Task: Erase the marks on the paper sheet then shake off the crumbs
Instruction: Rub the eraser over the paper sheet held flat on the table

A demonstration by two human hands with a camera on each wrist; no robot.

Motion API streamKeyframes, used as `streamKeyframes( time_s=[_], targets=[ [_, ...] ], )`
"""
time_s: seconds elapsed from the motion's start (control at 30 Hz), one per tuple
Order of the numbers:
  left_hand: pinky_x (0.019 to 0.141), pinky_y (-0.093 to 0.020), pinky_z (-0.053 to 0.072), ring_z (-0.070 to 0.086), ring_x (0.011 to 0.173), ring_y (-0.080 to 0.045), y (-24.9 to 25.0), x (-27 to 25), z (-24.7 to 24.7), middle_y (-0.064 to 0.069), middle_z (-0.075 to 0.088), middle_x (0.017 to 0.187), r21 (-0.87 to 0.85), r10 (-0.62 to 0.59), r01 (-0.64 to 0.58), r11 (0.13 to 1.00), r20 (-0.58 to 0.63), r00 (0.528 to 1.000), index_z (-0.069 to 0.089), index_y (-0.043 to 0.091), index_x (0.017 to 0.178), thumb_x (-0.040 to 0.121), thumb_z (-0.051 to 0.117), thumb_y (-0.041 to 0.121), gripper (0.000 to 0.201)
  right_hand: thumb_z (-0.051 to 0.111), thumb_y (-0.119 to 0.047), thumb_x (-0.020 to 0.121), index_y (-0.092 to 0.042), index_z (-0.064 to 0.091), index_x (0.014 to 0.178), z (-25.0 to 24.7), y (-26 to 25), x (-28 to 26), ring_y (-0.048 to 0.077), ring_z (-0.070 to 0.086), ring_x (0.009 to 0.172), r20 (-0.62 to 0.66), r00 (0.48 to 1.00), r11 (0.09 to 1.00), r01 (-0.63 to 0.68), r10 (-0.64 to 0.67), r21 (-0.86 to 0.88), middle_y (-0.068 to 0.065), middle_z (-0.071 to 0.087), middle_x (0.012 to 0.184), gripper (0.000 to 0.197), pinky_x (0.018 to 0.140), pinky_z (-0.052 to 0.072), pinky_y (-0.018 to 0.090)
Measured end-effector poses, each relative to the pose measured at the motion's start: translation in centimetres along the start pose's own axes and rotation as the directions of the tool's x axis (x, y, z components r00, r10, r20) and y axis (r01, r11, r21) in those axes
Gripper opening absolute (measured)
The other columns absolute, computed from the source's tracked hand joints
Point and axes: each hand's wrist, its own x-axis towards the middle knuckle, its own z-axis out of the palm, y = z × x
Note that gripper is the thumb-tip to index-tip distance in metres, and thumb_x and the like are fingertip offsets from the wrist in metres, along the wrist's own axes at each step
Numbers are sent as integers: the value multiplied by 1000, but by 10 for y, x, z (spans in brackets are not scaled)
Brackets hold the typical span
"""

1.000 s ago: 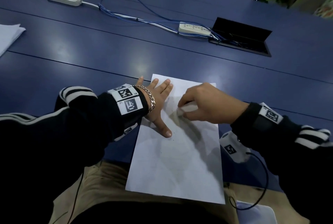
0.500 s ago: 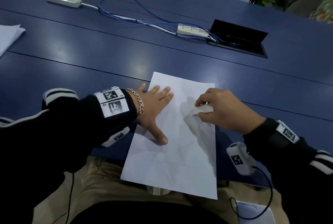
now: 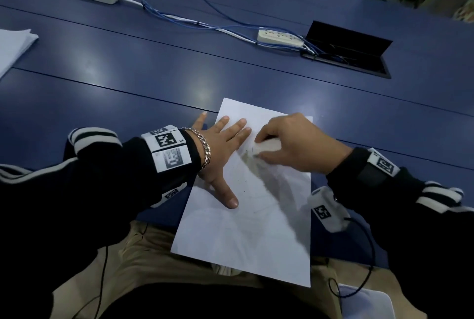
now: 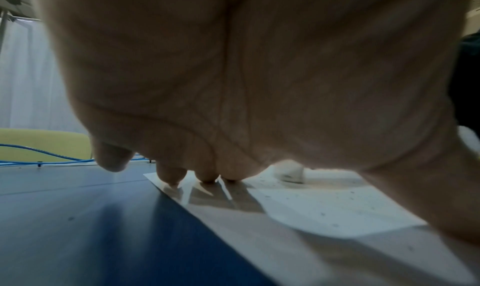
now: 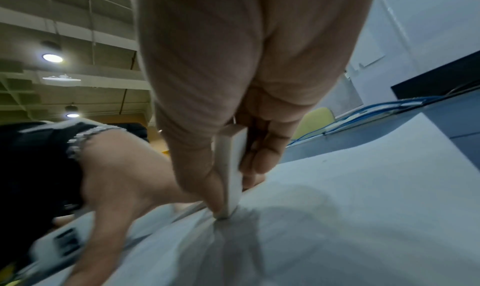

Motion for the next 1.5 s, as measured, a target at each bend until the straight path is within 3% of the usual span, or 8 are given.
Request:
streamKeyframes(
  time_s=[0.17, 0.4, 0.6, 0.8, 0.9, 1.0, 1.17, 1.5],
  targets=[
    [121, -71, -12, -26, 158, -30, 1, 3, 1, 5, -38, 167, 17, -4, 4, 1000, -1, 1000, -35, 23, 158, 41, 60, 106, 171, 67, -53, 74, -34, 76, 99, -1, -21, -15, 5, 62, 85, 208, 972, 993, 101, -113, 66, -16, 71, 94, 33, 80, 47, 19],
    [120, -72, -13, -25, 158, -29, 1, 1, 0, 5, -38, 167, 23, -12, 12, 1000, 4, 1000, -37, 23, 156, 40, 58, 107, 172, 73, -41, 77, -26, 76, 102, -3, -4, 11, 17, 64, 87, 15, 1000, 1000, 14, -13, -27, -5, 72, 94, 29, 83, 51, 34],
    [121, -71, -12, -25, 158, -30, 3, 1, -1, 5, -38, 167, 16, -11, 11, 1000, 6, 1000, -35, 23, 158, 40, 61, 105, 172, 54, -59, 72, -31, 75, 99, -4, -24, -13, 11, 61, 83, 236, 963, 992, 129, -128, 9, -10, 70, 91, 45, 79, 49, 28],
    [120, -70, -14, -26, 158, -29, 2, 0, 0, 6, -38, 167, 10, -10, 10, 1000, 7, 1000, -37, 24, 156, 40, 60, 106, 171, 74, -41, 79, -24, 76, 104, -2, -2, 7, 15, 63, 88, -13, 1000, 999, 6, -6, -32, -6, 73, 96, 31, 75, 42, 20],
    [120, -71, -13, -25, 158, -29, 3, 0, -1, 6, -38, 167, 13, -8, 8, 1000, 3, 1000, -35, 24, 157, 40, 60, 106, 172, 71, -43, 78, -26, 74, 100, 9, -21, -12, 19, 62, 85, 45, 996, 997, 73, -72, -30, -5, 68, 91, 29, 81, 50, 34],
    [121, -70, -14, -24, 159, -28, 3, -1, -2, 5, -38, 167, 17, -10, 10, 1000, 3, 1000, -34, 24, 158, 41, 61, 105, 171, 71, -42, 81, -28, 73, 106, 6, -32, -37, 12, 63, 89, 144, 983, 994, 105, -110, 39, -9, 71, 97, 29, 84, 49, 27],
    [120, -70, -15, -24, 159, -27, 2, -2, -2, 6, -36, 168, 15, -1, 1, 1000, -14, 1000, -34, 26, 158, 40, 59, 106, 170, 78, -36, 83, -29, 73, 104, -20, -10, -76, 1, 65, 89, -131, 980, 976, -123, 148, 182, -18, 71, 97, 22, 82, 52, 22],
    [126, -61, -10, -4, 162, -24, 15, -23, -1, -2, -4, 176, 29, -93, 97, 995, -115, 989, -9, 12, 166, 64, 32, 106, 145, 70, -43, 87, -31, 69, 111, 11, -2, -112, 4, 60, 97, 38, 970, 970, -240, 238, 48, -17, 66, 102, 27, 84, 45, 19]
  ],
)
